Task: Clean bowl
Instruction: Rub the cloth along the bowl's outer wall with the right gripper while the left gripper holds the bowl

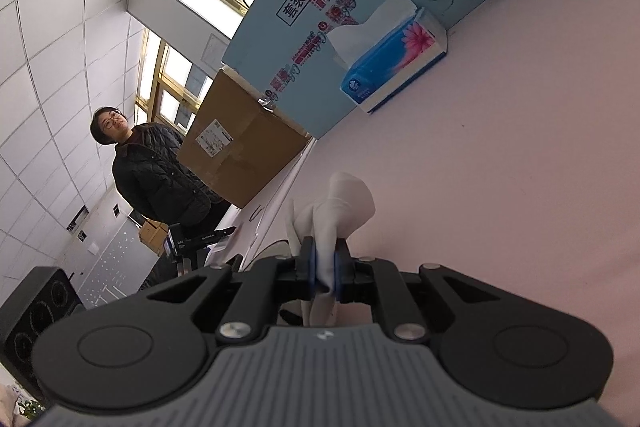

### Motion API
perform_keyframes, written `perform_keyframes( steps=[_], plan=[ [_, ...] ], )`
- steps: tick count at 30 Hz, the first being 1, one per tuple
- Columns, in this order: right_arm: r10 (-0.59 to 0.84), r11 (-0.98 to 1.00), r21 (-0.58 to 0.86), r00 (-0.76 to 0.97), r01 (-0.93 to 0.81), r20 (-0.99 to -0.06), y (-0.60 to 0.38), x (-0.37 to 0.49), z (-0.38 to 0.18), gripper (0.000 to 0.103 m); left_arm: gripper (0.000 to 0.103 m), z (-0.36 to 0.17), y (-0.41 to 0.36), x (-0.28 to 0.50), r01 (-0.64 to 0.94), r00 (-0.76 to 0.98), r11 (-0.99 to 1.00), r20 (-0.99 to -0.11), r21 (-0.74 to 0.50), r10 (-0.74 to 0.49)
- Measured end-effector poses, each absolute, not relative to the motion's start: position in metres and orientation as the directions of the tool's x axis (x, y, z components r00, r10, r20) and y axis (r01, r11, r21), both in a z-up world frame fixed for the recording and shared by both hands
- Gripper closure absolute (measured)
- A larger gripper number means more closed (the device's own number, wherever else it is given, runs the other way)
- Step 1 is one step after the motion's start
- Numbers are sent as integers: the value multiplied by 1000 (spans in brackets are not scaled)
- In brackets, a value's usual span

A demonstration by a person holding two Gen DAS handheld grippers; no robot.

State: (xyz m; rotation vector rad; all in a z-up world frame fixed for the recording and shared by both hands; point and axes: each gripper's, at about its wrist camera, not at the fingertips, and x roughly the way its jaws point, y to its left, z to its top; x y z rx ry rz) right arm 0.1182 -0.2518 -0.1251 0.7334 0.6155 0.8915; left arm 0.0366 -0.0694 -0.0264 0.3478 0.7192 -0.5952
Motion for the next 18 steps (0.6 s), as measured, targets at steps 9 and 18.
perform_keyframes(
  steps=[9, 18],
  plan=[
    [822, 452, 781, 542, -432, -175, -272, 99, -125, 92, 76, -23, -78, 57, 682, 551, 729, -696, 56, -461],
    [803, 450, 798, 573, -401, -164, -284, 79, -128, 92, 88, -25, -79, 45, 702, 540, 709, -699, 68, -468]
  ],
)
